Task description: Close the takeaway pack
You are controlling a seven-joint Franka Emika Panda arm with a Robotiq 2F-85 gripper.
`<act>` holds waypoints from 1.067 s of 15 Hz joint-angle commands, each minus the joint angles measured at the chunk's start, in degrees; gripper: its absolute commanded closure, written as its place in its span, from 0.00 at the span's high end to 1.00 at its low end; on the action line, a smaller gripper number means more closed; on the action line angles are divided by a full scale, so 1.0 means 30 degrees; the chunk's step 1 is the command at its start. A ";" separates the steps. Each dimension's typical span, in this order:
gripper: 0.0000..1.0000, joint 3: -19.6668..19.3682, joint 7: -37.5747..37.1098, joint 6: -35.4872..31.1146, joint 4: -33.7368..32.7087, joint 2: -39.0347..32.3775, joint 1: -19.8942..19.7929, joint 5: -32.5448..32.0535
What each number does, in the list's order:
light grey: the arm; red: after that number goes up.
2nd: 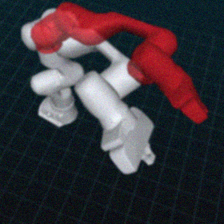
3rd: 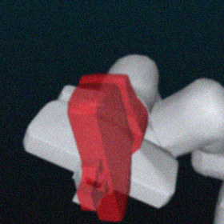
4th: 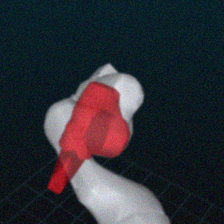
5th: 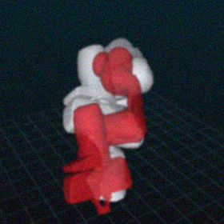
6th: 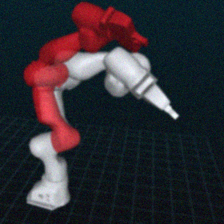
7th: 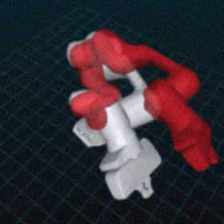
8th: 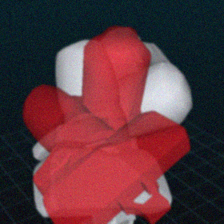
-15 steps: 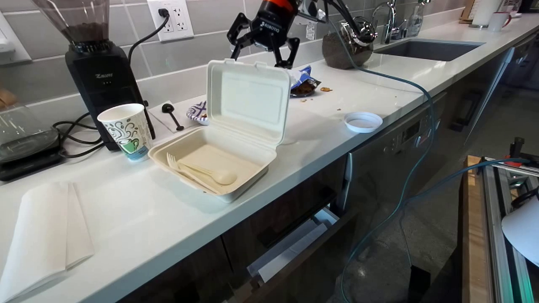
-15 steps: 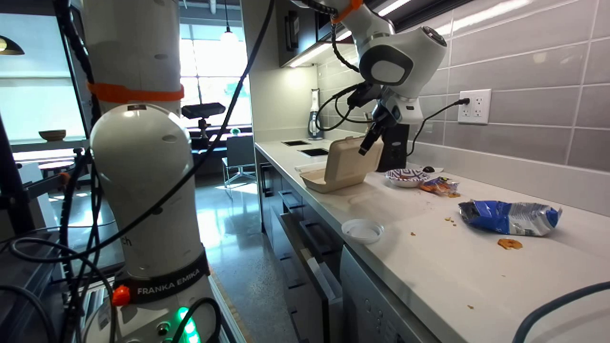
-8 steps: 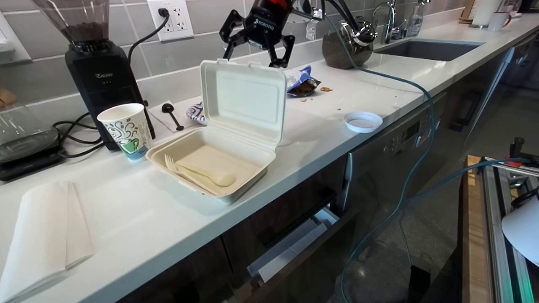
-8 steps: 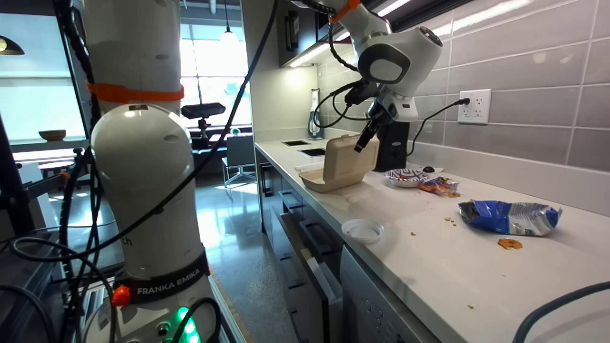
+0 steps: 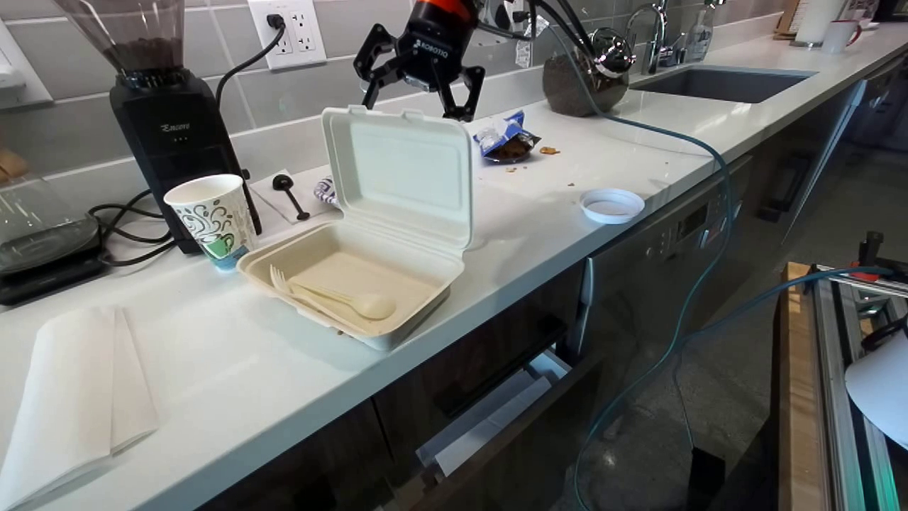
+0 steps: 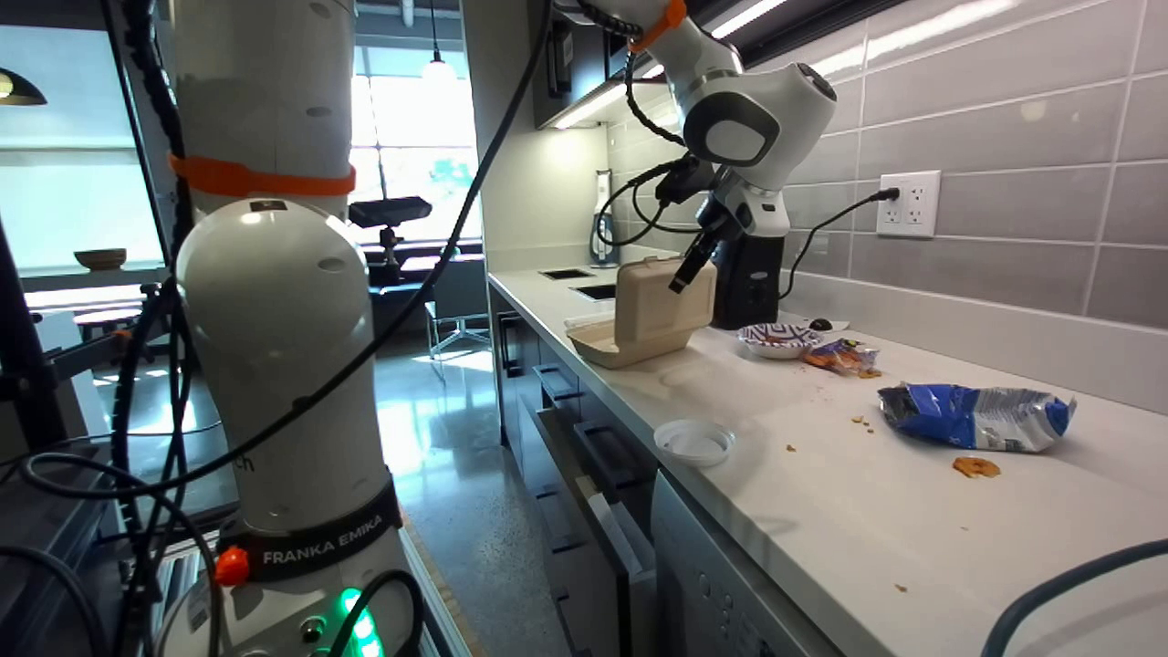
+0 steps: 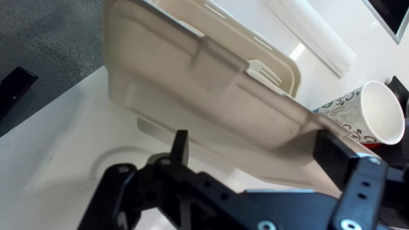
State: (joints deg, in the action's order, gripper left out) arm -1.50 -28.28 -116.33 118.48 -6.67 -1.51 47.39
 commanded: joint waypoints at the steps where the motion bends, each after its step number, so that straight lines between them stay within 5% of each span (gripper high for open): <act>1: 1.00 -0.0058 -0.0105 0.0599 -0.0770 -0.0609 0.0090 -0.0442; 16: 1.00 0.0021 -0.0086 0.1572 -0.0874 -0.0589 0.0244 -0.0562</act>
State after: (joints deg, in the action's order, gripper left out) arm -1.40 -28.28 -112.85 116.93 -7.58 -1.10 46.73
